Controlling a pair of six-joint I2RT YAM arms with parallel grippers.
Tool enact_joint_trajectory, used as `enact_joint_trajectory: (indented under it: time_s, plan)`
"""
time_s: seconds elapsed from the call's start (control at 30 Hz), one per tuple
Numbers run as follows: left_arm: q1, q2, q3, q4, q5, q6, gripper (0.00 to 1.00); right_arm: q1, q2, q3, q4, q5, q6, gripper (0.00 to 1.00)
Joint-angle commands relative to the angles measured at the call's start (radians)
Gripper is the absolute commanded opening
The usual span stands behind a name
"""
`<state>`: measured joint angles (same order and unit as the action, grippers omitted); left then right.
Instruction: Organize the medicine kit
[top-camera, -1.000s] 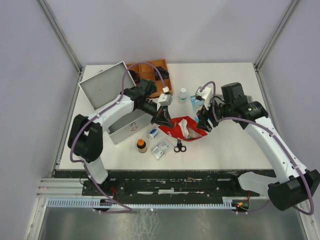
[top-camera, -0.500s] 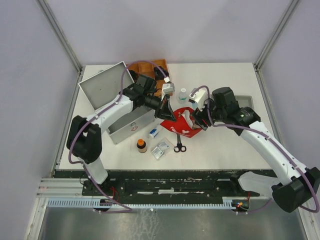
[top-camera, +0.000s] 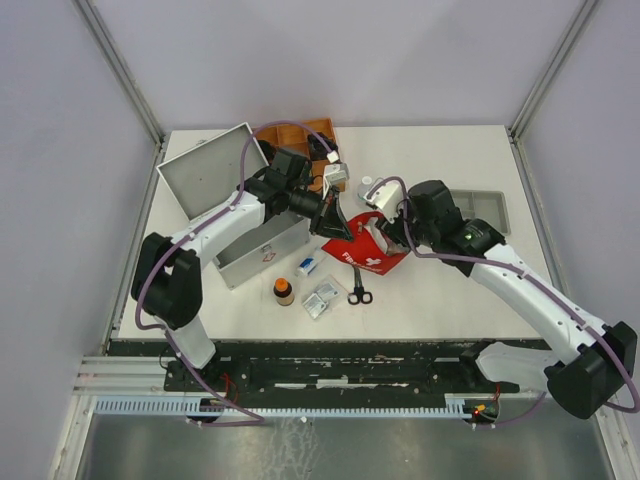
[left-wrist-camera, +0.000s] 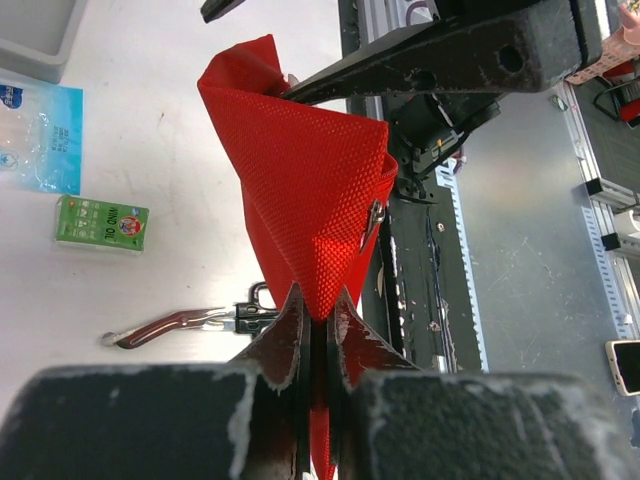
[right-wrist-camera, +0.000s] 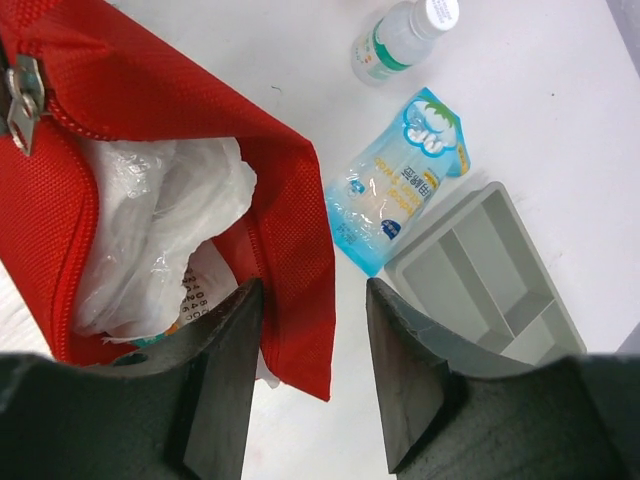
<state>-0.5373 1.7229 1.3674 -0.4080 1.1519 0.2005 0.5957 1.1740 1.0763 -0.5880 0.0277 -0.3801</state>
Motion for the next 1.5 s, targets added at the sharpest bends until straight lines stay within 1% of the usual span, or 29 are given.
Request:
enact_joint_trajectory:
  time_s: [0.0,0.1,0.33,0.43,0.63,0.73,0.83,0.97,1.13,1.37,1.4,1.47]
  plan:
    - [-0.006,-0.049,0.002,0.044,0.041,-0.037,0.03,0.020,0.006,-0.018,0.083,0.062,-0.023,0.53]
    - [-0.005,-0.048,0.005,0.044,0.050,-0.043,0.03,0.038,0.013,-0.038,0.097,0.078,-0.039,0.54]
    - [-0.005,-0.047,0.005,0.044,0.071,-0.052,0.03,0.084,0.033,-0.071,0.157,0.192,-0.081,0.54]
    - [-0.004,-0.049,0.001,0.044,0.051,-0.048,0.03,0.087,0.024,-0.076,0.181,0.226,-0.085,0.46]
    - [-0.005,-0.044,-0.003,0.033,-0.013,-0.023,0.03,0.086,-0.028,-0.061,0.196,0.268,-0.084,0.26]
    - [-0.004,-0.035,0.006,0.010,-0.038,-0.006,0.03,0.086,-0.052,-0.061,0.200,0.262,-0.081,0.20]
    - [-0.003,-0.027,0.014,-0.007,-0.076,0.011,0.03,0.079,-0.070,-0.056,0.186,0.234,-0.062,0.14]
    - [-0.004,-0.015,0.024,-0.031,-0.092,0.035,0.03,0.056,-0.097,-0.062,0.182,0.197,-0.035,0.06]
    - [-0.003,-0.002,0.036,-0.072,-0.111,0.091,0.03,-0.036,-0.110,-0.045,0.158,0.130,0.067,0.01]
    - [-0.001,0.003,0.046,-0.101,-0.161,0.138,0.03,-0.159,-0.097,0.013,0.087,-0.079,0.201,0.01]
    - [-0.001,0.003,0.048,-0.105,-0.158,0.143,0.03,-0.164,-0.094,0.015,0.081,-0.121,0.205,0.03]
    - [-0.002,0.003,0.051,-0.106,-0.132,0.132,0.03,-0.163,-0.099,-0.001,0.093,-0.197,0.197,0.10]
